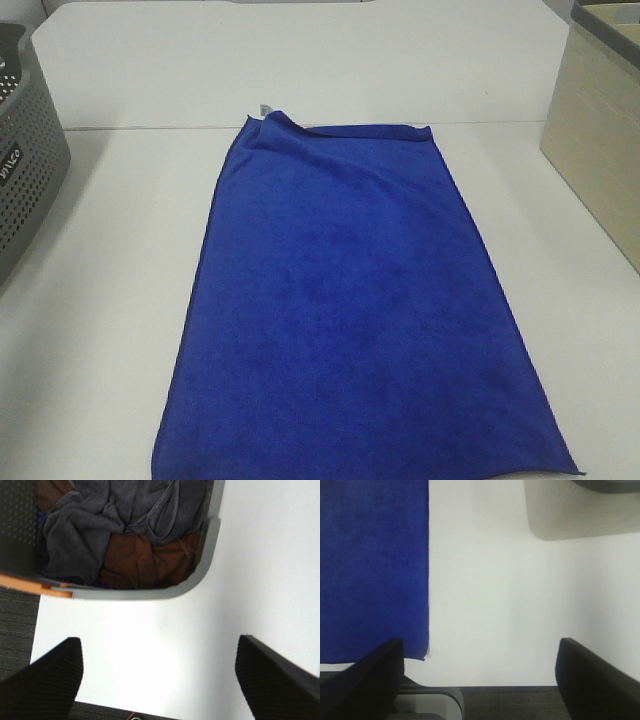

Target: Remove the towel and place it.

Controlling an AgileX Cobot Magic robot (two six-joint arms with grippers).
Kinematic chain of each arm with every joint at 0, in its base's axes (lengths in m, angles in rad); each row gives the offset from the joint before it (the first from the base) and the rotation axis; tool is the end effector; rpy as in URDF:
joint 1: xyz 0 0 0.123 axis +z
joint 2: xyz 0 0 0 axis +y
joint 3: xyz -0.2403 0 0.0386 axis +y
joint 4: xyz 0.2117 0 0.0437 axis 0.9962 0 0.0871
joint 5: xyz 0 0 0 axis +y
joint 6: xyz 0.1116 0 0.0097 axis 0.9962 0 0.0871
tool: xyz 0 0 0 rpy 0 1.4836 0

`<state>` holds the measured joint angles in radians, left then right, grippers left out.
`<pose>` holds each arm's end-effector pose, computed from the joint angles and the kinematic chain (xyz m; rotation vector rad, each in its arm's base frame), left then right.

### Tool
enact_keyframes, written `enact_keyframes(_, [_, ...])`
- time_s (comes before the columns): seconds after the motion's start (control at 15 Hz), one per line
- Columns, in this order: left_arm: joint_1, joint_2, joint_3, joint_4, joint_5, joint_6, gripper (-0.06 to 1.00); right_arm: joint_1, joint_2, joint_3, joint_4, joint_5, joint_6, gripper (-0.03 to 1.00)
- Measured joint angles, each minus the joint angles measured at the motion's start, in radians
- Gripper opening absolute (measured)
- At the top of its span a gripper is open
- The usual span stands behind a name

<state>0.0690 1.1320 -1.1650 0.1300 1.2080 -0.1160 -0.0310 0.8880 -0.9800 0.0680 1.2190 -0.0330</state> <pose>0.1935 0.0270 0.3092 -0.2235 2.6423 0.1611 0.1419 0.0027 0.3004 0.0053 2.6080 0.0688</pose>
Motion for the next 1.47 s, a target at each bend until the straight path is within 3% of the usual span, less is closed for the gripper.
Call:
enact_keyframes(0.67, [0.000, -0.773, 0.541, 0.048, -0.058, 0.018, 0.78, 0.000, -0.821, 0.348, -0.101, 0.002, -0.006, 0.77])
enact_keyframes(1.0, [0.000, -1.131, 0.625, 0.047, -0.079, 0.010, 0.78, 0.000, -0.892, 0.481, -0.112, 0.004, -0.037, 0.77])
enact_keyframes(1.27, [0.000, -1.137, 0.646, 0.019, -0.116, 0.010, 0.78, 0.000, -0.892, 0.519, -0.068, -0.092, -0.057, 0.77])
enact_keyframes(1.47, [0.000, -1.137, 0.646, 0.013, -0.125, 0.011, 0.78, 0.000, -0.892, 0.521, -0.047, -0.106, -0.064, 0.77])
